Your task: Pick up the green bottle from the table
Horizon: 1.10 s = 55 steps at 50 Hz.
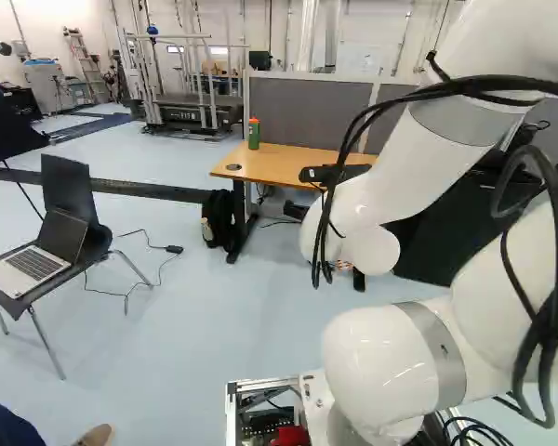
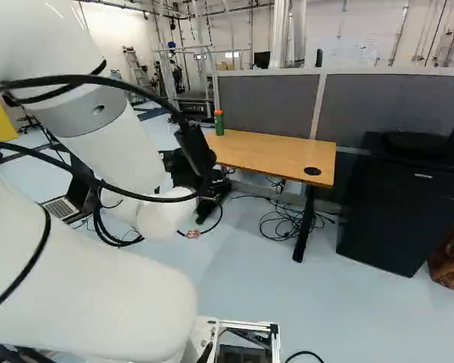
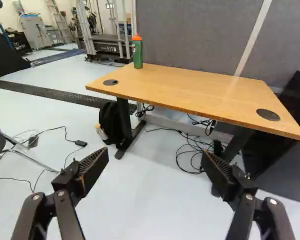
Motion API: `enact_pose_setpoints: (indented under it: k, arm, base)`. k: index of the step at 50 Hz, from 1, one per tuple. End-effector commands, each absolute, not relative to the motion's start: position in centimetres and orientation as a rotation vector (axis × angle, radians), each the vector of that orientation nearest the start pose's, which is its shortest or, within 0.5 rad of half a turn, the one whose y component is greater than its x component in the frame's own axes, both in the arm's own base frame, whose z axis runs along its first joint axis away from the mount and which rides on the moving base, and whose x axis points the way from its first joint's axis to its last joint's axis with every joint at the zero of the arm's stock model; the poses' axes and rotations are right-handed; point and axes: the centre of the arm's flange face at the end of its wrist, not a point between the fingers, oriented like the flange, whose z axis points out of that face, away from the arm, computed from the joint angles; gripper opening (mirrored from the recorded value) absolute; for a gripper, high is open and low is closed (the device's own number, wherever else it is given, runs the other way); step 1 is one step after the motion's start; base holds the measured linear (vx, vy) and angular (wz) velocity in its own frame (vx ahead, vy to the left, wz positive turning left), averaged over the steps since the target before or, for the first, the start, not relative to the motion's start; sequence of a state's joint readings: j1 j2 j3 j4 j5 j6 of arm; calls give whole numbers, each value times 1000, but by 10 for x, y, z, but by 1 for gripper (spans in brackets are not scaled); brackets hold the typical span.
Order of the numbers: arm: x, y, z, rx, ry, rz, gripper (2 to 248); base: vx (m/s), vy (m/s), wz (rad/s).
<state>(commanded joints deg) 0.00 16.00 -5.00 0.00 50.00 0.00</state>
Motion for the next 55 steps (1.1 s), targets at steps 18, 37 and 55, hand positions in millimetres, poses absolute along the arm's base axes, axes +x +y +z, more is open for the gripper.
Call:
enact_pose_setpoints:
  k: [18,37,55]
  arm:
    - [270,0,366,-2558,0,-1824,247]
    - [270,0,366,-2558,0,-1824,247]
    - [270,0,366,-2558,0,-1824,247]
  base:
    - [0,0,0]
    - [44,1,-6]
    - [180,56,-13]
